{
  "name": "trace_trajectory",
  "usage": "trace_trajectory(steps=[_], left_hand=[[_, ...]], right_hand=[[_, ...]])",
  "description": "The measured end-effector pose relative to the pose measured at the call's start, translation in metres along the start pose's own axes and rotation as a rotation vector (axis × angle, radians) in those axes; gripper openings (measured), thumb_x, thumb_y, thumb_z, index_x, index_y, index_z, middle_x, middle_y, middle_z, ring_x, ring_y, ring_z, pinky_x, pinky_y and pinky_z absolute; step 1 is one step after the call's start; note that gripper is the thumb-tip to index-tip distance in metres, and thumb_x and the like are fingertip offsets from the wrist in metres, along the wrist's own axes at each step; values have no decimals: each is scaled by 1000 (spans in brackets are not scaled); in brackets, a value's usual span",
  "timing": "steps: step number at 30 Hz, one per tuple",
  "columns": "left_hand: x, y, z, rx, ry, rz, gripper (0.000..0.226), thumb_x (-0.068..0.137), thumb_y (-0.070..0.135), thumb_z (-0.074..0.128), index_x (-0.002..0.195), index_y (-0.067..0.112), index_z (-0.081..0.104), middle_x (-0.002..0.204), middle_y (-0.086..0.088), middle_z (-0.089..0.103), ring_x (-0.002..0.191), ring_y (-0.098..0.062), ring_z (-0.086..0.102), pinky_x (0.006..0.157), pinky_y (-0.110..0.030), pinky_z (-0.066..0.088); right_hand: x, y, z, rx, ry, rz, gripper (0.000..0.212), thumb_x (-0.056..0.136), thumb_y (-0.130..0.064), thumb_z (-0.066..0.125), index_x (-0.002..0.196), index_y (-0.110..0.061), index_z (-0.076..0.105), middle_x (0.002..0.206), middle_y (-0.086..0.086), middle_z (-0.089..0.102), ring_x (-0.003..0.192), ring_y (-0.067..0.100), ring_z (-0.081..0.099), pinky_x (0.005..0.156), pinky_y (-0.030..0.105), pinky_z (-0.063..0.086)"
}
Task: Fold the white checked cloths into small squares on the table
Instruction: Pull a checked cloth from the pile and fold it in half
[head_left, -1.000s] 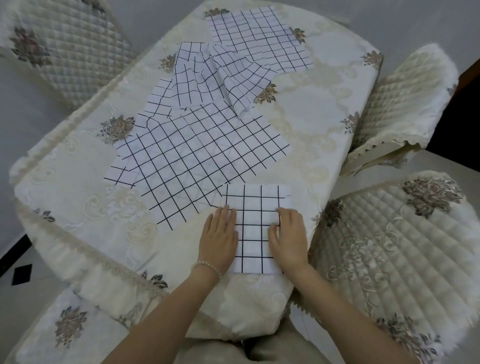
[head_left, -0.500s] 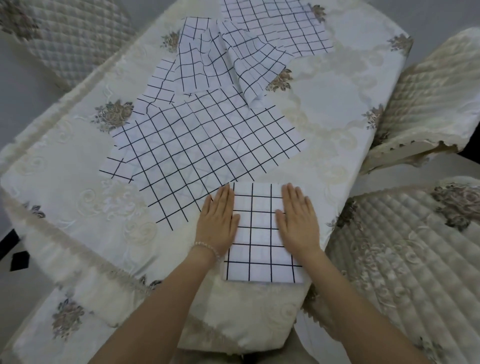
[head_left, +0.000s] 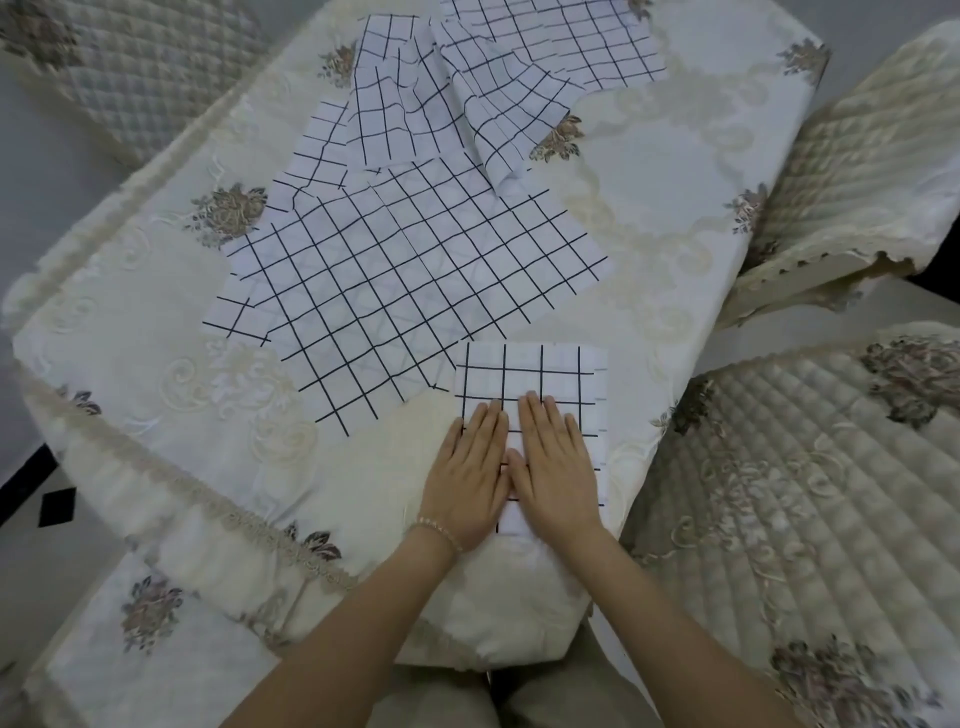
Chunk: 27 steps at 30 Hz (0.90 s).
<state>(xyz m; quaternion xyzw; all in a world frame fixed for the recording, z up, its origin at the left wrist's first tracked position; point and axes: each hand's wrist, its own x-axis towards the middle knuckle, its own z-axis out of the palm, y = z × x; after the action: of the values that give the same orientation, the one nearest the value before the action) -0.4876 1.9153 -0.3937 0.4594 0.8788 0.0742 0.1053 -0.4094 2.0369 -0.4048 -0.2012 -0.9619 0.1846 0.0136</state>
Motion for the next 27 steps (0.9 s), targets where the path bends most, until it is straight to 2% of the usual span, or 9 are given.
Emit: trace_trajectory(steps=[5, 7, 10, 13, 16, 18, 20, 24, 27], left_hand=[[-11, -21, -9, 15, -24, -67, 64, 99, 42, 10, 149, 2, 16, 157, -13, 14, 146, -22, 11, 116, -41, 12], [-12, -21, -14, 31, -40, -75, 65, 99, 43, 10, 147, 1, 20, 155, -14, 19, 144, -24, 17, 115, -41, 15], [-13, -16, -24, -16, -28, -182, 61, 95, 37, 29, 142, -3, 34, 147, -17, 37, 136, -28, 37, 115, -37, 25], [-22, -1, -35, -192, 57, -381, 50, 94, 21, 44, 138, -2, 38, 133, -16, 47, 119, -30, 45, 105, -34, 36], [-35, 19, -44, -409, 77, -563, 33, 92, 18, 50, 121, 4, 44, 112, -9, 43, 92, -19, 42, 88, -33, 42], [-41, 25, -45, -561, 73, -693, 27, 91, 18, 54, 112, 5, 45, 108, -8, 44, 80, -17, 45, 74, -28, 42], [-43, 25, -43, -615, 42, -764, 29, 89, 21, 57, 112, 7, 46, 109, -8, 48, 83, -19, 50, 72, -24, 39], [-40, 22, -41, -563, 2, -810, 32, 86, 22, 62, 110, 6, 50, 115, -10, 45, 104, -24, 46, 90, -26, 37], [-38, 24, -40, -525, -11, -829, 26, 87, 22, 60, 109, 8, 55, 119, -12, 42, 110, -26, 40, 97, -29, 36]], right_hand=[[-10, 31, -15, -42, 21, 40, 61, 100, -41, 22, 153, -12, 16, 161, 1, 13, 149, 16, 6, 120, 38, 7], [-12, 34, -17, -48, 13, 46, 61, 100, -41, 22, 153, -12, 14, 161, 1, 12, 149, 15, 5, 120, 37, 6], [-12, 32, -19, -60, -19, 60, 62, 100, -43, 19, 154, -12, 13, 161, 0, 10, 149, 15, 5, 120, 38, 6], [-13, 31, -20, -82, -45, 73, 62, 100, -44, 16, 154, -14, 9, 161, 0, 7, 149, 14, 1, 120, 37, 4], [-13, 29, -22, -81, -57, 87, 62, 100, -44, 16, 154, -13, 11, 161, 1, 10, 148, 16, 5, 120, 36, 3], [-13, 28, -23, -86, -63, 92, 63, 99, -44, 14, 153, -13, 11, 161, 1, 10, 148, 16, 5, 119, 37, 1], [-12, 27, -24, -95, -70, 89, 65, 97, -46, 9, 153, -13, 8, 161, 1, 7, 148, 16, 2, 119, 37, -1], [-11, 25, -25, -97, -85, 83, 70, 92, -46, 1, 153, -12, 3, 161, 1, 2, 148, 16, -2, 120, 37, -4], [-10, 24, -25, -106, -98, 91, 73, 89, -47, -3, 153, -12, 1, 161, 1, -1, 148, 17, -3, 121, 39, -2]])
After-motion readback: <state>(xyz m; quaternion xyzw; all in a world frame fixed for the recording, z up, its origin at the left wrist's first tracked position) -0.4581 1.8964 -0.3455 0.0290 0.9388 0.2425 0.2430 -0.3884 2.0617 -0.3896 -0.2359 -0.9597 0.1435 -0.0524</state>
